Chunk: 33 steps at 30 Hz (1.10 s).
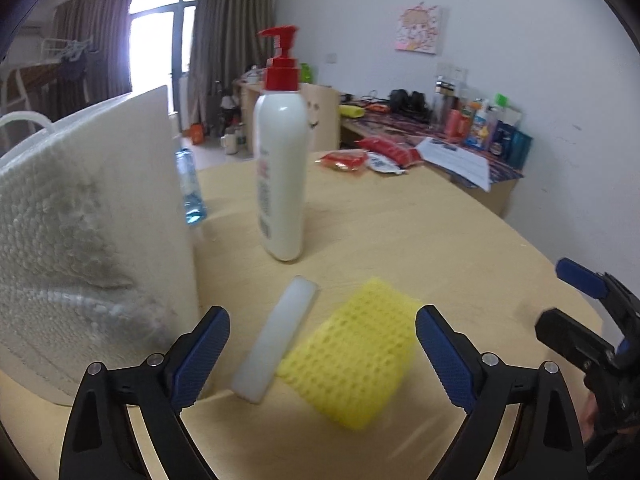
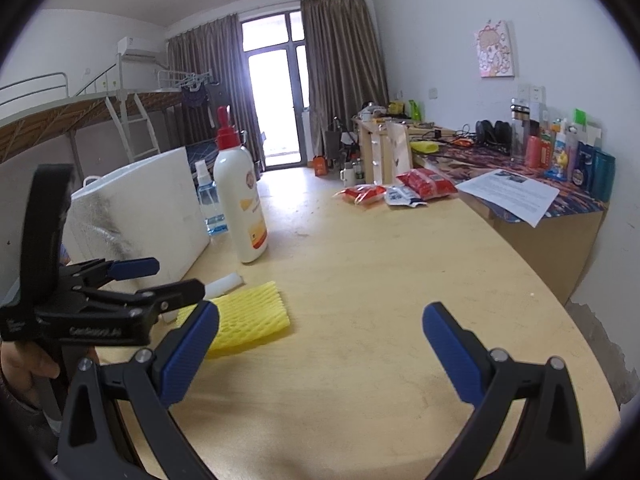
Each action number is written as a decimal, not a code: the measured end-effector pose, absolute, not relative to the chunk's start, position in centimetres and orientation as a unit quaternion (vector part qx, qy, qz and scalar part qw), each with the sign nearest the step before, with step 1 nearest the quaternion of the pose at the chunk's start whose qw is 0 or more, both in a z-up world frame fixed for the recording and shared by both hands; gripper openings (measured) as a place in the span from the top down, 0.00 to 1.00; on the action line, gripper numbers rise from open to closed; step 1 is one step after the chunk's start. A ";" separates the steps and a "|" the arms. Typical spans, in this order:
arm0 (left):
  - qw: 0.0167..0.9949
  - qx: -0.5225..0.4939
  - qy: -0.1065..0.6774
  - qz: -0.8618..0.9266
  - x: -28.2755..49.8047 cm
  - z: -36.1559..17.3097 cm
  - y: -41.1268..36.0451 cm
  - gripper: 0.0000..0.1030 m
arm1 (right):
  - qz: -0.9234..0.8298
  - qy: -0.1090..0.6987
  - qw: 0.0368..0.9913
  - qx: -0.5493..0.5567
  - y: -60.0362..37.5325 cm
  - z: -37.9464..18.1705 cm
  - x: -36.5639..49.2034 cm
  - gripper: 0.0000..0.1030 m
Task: Organize soft objects
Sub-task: 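Reach the left tool to the white foam strip while the right tool reaches the yellow sponge sleeve, then close the left tool on the foam strip while the right tool grasps the yellow sleeve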
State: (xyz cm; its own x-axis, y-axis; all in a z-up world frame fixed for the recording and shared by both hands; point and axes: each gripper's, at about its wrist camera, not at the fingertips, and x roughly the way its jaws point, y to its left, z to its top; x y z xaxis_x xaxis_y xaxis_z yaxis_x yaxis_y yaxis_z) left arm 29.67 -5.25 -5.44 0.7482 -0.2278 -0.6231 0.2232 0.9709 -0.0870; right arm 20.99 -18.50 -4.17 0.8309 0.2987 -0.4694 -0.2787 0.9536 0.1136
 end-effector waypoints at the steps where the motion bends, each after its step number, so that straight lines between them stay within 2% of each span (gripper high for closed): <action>1: 0.936 0.001 0.332 -0.115 29.7 -5.5 -5.2 0.11 | 0.152 0.252 0.955 0.017 -18.3 -4.2 21.2 0.00; 12: 0.931 0.004 0.360 -0.063 30.9 -6.7 -2.5 0.24 | 0.193 0.280 0.940 -0.005 -15.9 -4.6 23.5 0.00; 14: 0.926 0.013 0.370 -0.067 30.9 -6.9 -2.7 0.33 | 0.198 0.287 0.937 -0.006 -15.6 -4.7 23.9 0.00; 17: 0.918 0.020 0.388 -0.076 30.9 -7.5 -2.7 0.40 | 0.203 0.293 0.934 -0.007 -15.1 -4.8 24.4 0.00; 28: 0.906 0.013 0.412 -0.101 30.8 -7.9 -1.6 0.64 | 0.240 0.345 0.907 -0.032 -13.0 -6.1 25.8 0.00; 33: 0.901 0.015 0.418 -0.116 30.7 -8.1 -1.8 0.70 | 0.261 0.352 0.898 -0.044 -11.8 -6.1 26.0 0.09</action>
